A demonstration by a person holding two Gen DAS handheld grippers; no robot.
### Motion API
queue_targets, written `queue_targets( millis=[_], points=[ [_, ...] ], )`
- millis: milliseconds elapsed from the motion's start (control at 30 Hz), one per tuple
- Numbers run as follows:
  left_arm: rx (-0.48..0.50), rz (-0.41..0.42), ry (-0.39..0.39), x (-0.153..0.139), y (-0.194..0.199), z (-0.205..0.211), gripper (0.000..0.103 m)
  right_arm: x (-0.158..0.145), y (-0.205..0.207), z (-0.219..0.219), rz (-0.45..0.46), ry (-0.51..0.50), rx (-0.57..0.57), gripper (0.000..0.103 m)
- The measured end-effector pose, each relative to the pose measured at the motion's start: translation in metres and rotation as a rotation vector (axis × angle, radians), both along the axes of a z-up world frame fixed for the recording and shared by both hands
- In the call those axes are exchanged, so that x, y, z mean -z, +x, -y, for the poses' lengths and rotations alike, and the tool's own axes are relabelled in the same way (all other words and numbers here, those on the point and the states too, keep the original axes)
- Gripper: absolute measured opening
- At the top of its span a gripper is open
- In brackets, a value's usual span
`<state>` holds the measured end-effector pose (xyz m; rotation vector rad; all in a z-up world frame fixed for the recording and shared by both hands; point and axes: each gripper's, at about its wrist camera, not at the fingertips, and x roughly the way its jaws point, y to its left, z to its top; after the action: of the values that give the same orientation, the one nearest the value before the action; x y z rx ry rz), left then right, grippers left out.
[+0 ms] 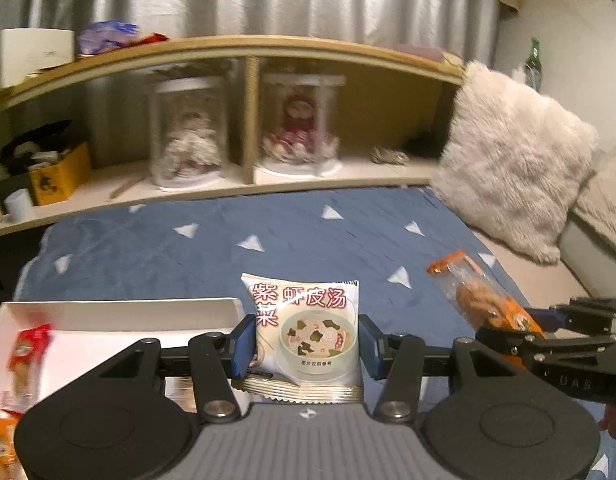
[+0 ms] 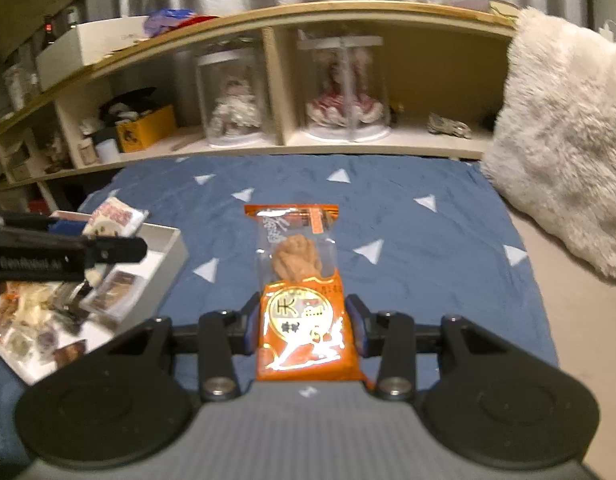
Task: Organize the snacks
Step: 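Carry the white soup packet and orange pack over the white tray, then lower both packs into the tray and open both tools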
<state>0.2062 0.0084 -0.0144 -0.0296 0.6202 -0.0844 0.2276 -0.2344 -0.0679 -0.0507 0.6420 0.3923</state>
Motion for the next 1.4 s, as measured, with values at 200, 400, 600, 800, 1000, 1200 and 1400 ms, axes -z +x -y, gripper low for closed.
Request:
queue_targets(
  millis=[200,400,600,800,1000,1200,1400],
  points=[
    [-0.06,0.008,0.002,-0.011,-0.017,-0.043,0.054,-0.009,-0.007,-0.023,0.025,0.019,-0.054,0.049],
    [-0.154,-0.009,-0.006,-0.01,-0.019,-0.091,0.054,-0.021,-0.003,-0.052,0.066,0.022,-0.138,0.049],
    [-0.243,-0.066,-0.033,0.007,-0.003,-0.139,0.055,-0.026,0.013,-0.096,0.085,-0.027,-0.241,0.049],
    [-0.278,-0.121,-0.039,0.025,0.018,-0.172,0.056,-0.019,0.036,-0.143,0.07,-0.089,-0.338,0.049],
    [-0.296,-0.236,-0.025,0.051,0.031,-0.195,0.056,-0.006,0.053,-0.196,0.042,-0.187,-0.457,0.049],
    [-0.288,-0.278,-0.041,0.064,0.035,-0.211,0.056,0.015,0.065,-0.25,0.018,-0.358,-0.602,0.049],
    [-0.279,-0.289,-0.084,0.074,0.036,-0.222,0.056,0.022,0.081,-0.302,-0.009,-0.408,-0.702,0.049]
  ],
)
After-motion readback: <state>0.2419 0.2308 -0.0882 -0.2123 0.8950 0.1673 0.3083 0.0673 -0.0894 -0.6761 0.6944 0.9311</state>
